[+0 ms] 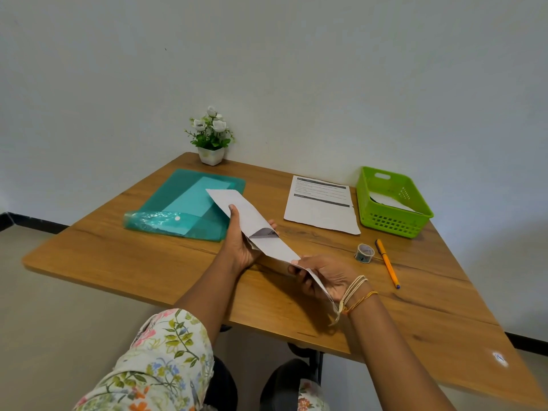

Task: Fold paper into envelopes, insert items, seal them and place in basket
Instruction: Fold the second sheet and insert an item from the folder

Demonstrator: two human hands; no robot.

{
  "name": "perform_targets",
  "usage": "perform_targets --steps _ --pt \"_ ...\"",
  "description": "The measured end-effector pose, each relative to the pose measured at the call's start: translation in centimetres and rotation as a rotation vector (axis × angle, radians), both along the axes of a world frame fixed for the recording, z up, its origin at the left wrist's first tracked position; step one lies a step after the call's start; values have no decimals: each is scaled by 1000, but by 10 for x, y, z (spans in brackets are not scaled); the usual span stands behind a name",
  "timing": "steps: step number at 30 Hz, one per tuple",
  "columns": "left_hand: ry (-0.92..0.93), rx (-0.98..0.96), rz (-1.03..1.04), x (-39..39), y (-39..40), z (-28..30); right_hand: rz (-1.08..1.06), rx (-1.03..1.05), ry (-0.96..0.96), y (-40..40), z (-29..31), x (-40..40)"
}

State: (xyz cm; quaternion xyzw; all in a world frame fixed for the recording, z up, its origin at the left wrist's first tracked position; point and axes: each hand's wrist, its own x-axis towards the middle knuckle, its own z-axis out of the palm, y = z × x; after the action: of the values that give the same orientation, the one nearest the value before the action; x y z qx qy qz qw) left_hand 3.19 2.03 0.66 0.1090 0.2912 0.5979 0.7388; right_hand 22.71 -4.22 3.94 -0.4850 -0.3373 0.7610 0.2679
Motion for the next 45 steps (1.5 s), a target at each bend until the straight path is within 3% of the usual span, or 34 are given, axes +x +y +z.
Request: perform_targets --steps 15,23,29,32,40,45 --pt "64 -7 -43 1 -5 2 -6 -1 -165 10 11 -45" --pt "50 -25 -106 0 -6 3 222 -61 -255 -2 22 -22" --pt "72 8 -123 6 -11 10 -217 -35 -85 3 17 -49" --pt "99 4 -112 6 -12 9 -333 42 -20 3 11 -68" --pt "68 -39 -87 2 -14 8 -342 -35 283 -7 15 -44" --pt "31 -51 -55 1 -12 5 -214 166 192 -11 17 -41"
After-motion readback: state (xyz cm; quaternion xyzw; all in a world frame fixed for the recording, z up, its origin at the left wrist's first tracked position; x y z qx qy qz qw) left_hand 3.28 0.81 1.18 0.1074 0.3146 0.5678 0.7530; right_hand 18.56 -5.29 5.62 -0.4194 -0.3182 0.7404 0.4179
